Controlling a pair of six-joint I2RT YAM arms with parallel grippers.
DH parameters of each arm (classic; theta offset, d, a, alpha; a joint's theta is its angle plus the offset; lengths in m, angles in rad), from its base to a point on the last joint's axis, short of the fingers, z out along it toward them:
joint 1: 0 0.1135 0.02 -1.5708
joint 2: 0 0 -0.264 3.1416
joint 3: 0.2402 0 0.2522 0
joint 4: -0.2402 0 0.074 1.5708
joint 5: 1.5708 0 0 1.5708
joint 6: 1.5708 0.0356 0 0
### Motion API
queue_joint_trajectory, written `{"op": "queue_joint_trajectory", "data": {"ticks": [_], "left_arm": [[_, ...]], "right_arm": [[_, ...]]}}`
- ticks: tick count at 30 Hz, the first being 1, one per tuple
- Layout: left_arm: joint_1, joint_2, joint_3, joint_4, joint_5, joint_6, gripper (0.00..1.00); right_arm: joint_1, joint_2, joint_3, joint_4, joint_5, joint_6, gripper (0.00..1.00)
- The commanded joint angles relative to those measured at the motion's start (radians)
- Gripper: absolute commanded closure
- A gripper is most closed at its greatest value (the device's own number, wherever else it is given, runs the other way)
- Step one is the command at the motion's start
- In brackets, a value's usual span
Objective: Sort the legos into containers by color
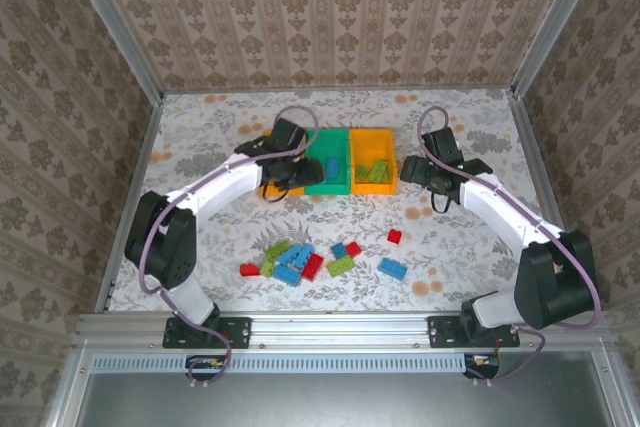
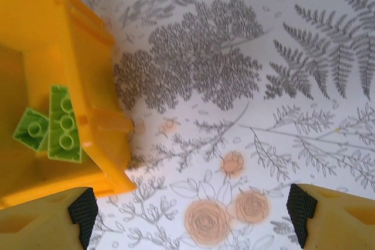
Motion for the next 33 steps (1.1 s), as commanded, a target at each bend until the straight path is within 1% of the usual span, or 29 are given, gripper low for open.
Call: {"op": "queue_joint_trajectory", "data": {"ticks": [1,3,6,9,14,17,21,25,26,27,28,31,33], "left_arm": [[-0.026,0.085,0.130,0.102,0.122,0.092,0.38],[-0.037,0.154,0.221,0.133,0.199,0.113,0.38],[-0.054,0.240,0.317,0.179,0.271,0.127,0.38],[-0.068,0.308,0.378,0.237,0.334,0.115,0.37],[-0.075,0.428,0.495,0.226,0.382,0.096,0.37],[-0.073,0.471,0.517,0.242,0.389,0.073,0.35],[-0.069,0.497,0.515,0.286,0.392,0.018,0.28],[-0.072,0.497,0.509,0.299,0.392,-0.011,0.15],[-0.071,0.488,0.501,0.303,0.388,-0.012,0.11],[-0.071,0.477,0.491,0.306,0.381,-0.013,0.03],[-0.072,0.466,0.481,0.308,0.374,-0.014,0.00],[-0.072,0.417,0.445,0.317,0.355,-0.008,0.00],[-0.072,0.372,0.410,0.336,0.338,-0.005,0.00]], "right_arm": [[0.000,-0.057,-0.063,0.002,-0.038,-0.005,0.13],[0.000,-0.078,-0.101,-0.001,-0.066,-0.012,0.14],[0.009,-0.097,-0.137,-0.020,-0.109,-0.001,0.16],[0.032,-0.112,-0.171,-0.033,-0.116,0.016,0.17],[0.050,-0.139,-0.211,-0.031,-0.120,0.051,0.17],[0.052,-0.163,-0.222,-0.031,-0.120,0.062,0.17],[0.055,-0.198,-0.231,-0.044,-0.116,0.066,0.17],[0.062,-0.223,-0.244,-0.052,-0.113,0.058,0.18],[0.066,-0.228,-0.247,-0.050,-0.115,0.054,0.18],[0.073,-0.233,-0.252,-0.047,-0.119,0.049,0.18],[0.080,-0.237,-0.254,-0.044,-0.120,0.042,0.17],[0.120,-0.239,-0.247,-0.033,-0.118,0.018,0.18],[0.167,-0.231,-0.235,-0.019,-0.113,-0.008,0.17]]}}
